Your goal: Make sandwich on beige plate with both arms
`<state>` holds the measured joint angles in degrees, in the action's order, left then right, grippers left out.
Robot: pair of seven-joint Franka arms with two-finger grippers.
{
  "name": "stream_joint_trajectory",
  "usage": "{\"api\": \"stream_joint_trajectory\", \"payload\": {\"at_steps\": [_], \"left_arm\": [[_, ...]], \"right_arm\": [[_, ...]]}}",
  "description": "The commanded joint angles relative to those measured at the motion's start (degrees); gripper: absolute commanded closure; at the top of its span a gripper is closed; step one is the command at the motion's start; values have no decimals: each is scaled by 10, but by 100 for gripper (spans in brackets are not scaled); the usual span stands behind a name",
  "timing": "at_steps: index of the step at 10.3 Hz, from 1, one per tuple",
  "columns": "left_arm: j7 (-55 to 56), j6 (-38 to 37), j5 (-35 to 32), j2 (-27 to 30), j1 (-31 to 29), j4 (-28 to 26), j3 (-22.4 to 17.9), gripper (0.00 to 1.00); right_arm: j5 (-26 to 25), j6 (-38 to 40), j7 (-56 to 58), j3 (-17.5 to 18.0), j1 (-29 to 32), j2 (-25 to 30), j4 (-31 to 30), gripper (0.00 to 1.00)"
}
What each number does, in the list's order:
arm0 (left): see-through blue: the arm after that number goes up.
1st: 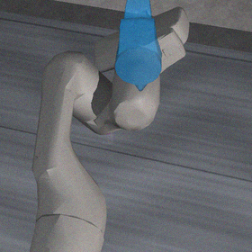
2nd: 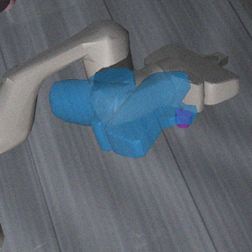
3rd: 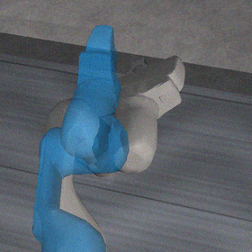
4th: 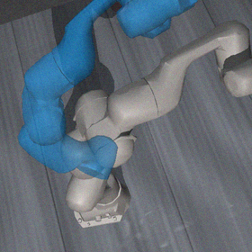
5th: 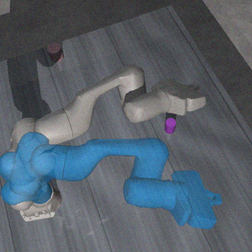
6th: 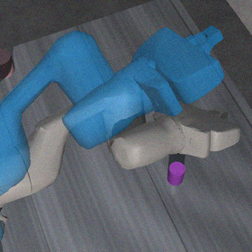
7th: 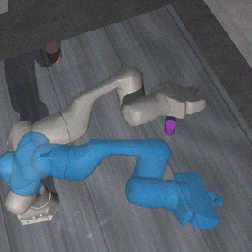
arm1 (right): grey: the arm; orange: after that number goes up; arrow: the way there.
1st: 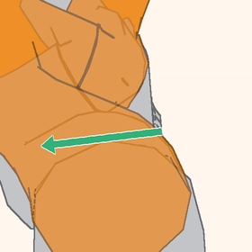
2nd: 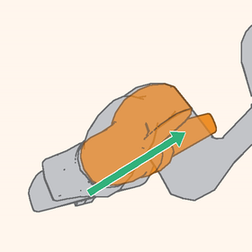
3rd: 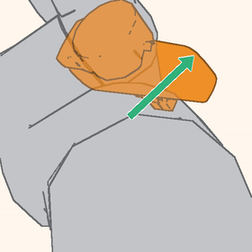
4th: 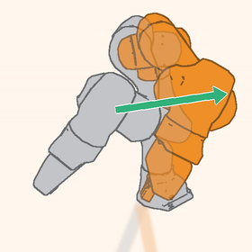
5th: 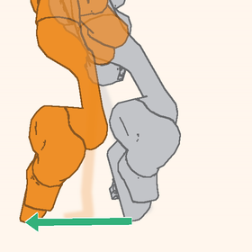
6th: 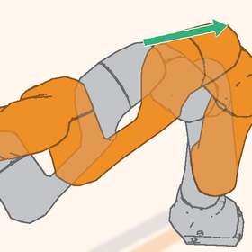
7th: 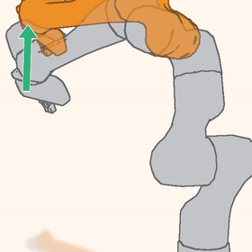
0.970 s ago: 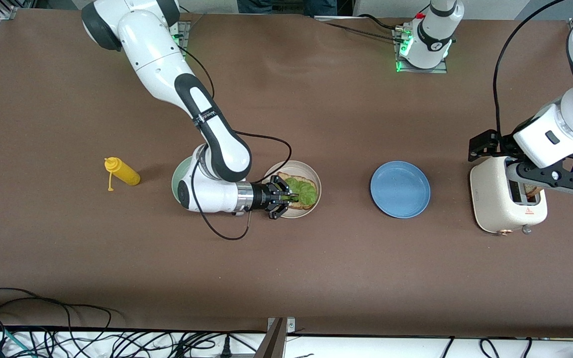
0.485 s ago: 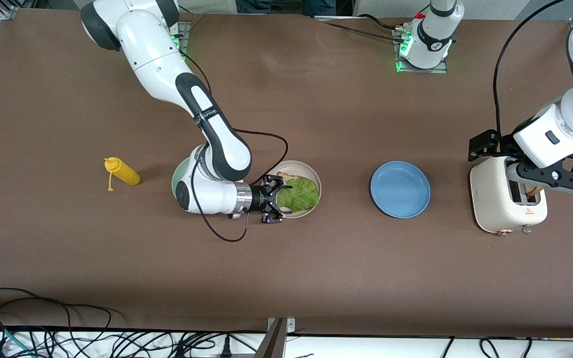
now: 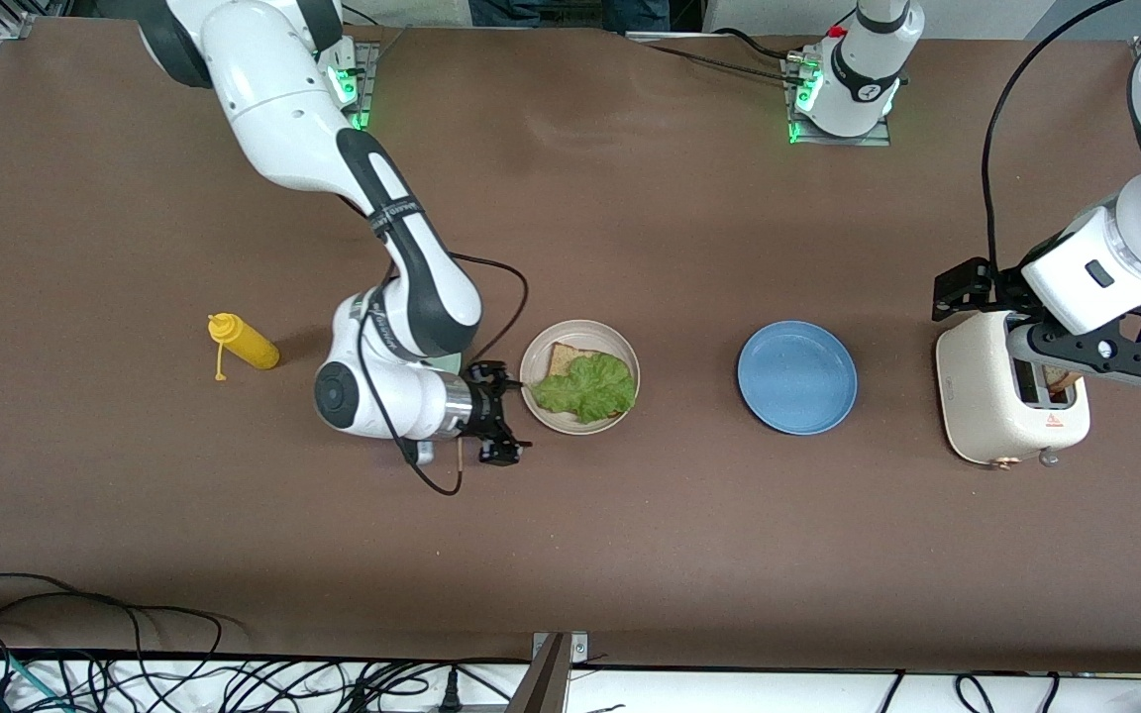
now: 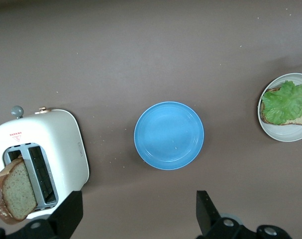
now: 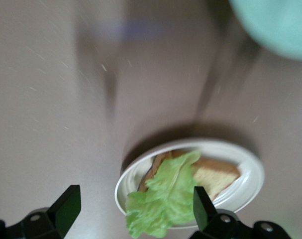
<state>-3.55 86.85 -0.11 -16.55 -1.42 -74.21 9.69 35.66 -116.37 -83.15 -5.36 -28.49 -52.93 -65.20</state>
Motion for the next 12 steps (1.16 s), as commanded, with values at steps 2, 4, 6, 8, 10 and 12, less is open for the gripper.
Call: {"api": "stream_joint_trajectory", "payload": {"at_steps": [2, 4, 6, 8, 10, 12], "left_arm": [[1, -23, -12, 9, -22, -4, 3, 0], [3, -24, -12, 9, -23, -4, 6, 0], [4, -24, -12, 9, -23, -4, 8, 0], [5, -24, -13, 9, -17, -4, 7, 0], [4, -24, -12, 9, -21, -4, 7, 0], [4, -25, -12, 9, -19, -4, 7, 0]], "right_arm": [[-103, 137, 224, -3, 87, 66, -6, 0], [-217, 157, 401, -22, 103, 99, -7, 0], [-296, 195, 558, -64, 103, 114, -7, 0], [-315, 207, 702, -113, 103, 114, -7, 0], [-315, 197, 816, -145, 115, 114, -10, 0], [-313, 198, 862, -149, 138, 114, -7, 0]]}}
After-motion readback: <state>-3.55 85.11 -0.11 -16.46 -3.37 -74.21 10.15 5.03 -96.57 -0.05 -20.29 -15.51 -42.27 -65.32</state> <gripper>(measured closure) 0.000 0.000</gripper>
